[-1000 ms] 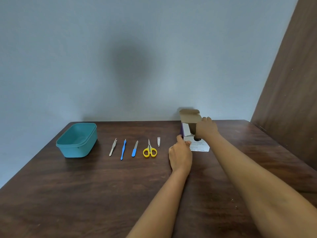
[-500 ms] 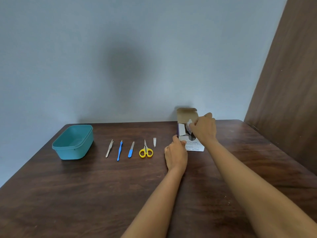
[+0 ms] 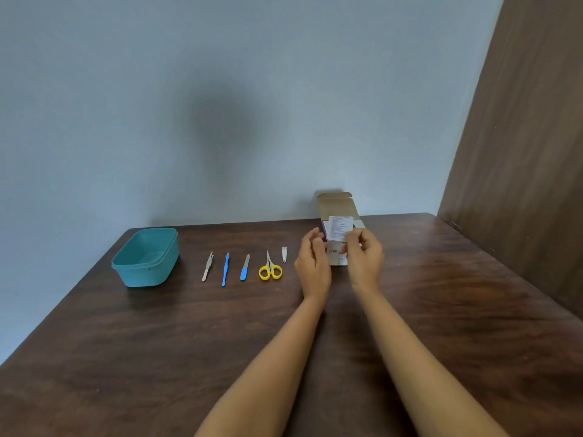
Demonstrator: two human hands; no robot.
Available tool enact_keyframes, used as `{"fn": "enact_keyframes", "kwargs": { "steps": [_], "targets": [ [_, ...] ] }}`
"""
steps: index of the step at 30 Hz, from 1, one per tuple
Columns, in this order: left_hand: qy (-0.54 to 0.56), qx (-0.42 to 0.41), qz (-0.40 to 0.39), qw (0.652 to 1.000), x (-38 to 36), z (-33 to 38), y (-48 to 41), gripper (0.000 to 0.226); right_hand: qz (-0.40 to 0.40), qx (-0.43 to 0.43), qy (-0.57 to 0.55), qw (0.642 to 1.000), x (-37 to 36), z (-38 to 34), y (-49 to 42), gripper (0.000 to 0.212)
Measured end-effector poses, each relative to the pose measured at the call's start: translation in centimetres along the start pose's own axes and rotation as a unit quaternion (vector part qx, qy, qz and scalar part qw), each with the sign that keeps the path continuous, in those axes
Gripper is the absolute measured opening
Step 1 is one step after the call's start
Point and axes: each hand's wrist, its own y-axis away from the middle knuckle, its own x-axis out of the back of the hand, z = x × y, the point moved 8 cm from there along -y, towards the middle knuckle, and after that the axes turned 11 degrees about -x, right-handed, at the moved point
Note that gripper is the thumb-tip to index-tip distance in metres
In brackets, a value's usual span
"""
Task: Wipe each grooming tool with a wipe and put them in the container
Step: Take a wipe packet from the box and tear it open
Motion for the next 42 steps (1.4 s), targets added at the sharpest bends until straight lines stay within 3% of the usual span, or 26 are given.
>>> {"fn": "enact_keyframes", "kwargs": {
  "steps": [5,11,13,17,19,24,32,38,42],
  "targets": [
    [0.129,0.068,-0.050,0.988,1.4,0.5,2.2,0.026,-0.104,-0.031,-0.022,0.994,-2.4,2.6,3.0,0.020],
    [0.162,0.080,-0.067,0.981,5.4,1.6,3.2,0.018,-0.154,0.002,0.007,0.988,-3.2,2.4,6.7,0.018],
    [0.183,0.099,-0.059,0.976,6.7,1.7,3.7,0.014,-0.151,0.048,0.050,0.986,-3.3,1.7,7.4,0.006],
    [0.165,0.132,-0.008,0.977,9.1,0.6,3.8,0.016,-0.147,0.164,0.100,0.970,-3.8,0.0,8.3,0.032],
    [0.141,0.129,0.000,0.982,9.6,0.5,3.6,0.021,-0.149,0.200,0.109,0.962,-3.8,-0.3,8.5,0.035],
    [0.116,0.126,-0.004,0.985,9.6,0.5,3.5,0.027,-0.147,0.208,0.122,0.959,-3.6,-0.2,8.6,0.030],
    [0.121,0.077,-0.059,0.988,8.5,1.1,3.7,0.026,-0.077,0.257,0.136,0.954,-2.3,-1.0,8.3,0.016],
    [0.110,0.075,-0.076,0.988,8.3,1.0,3.7,0.017,-0.094,0.239,0.137,0.957,-2.4,-0.7,7.9,0.017],
    [0.119,0.088,-0.063,0.987,8.5,0.8,3.6,0.017,-0.131,0.145,0.109,0.975,-2.6,0.5,7.3,0.012]
  ]
}}
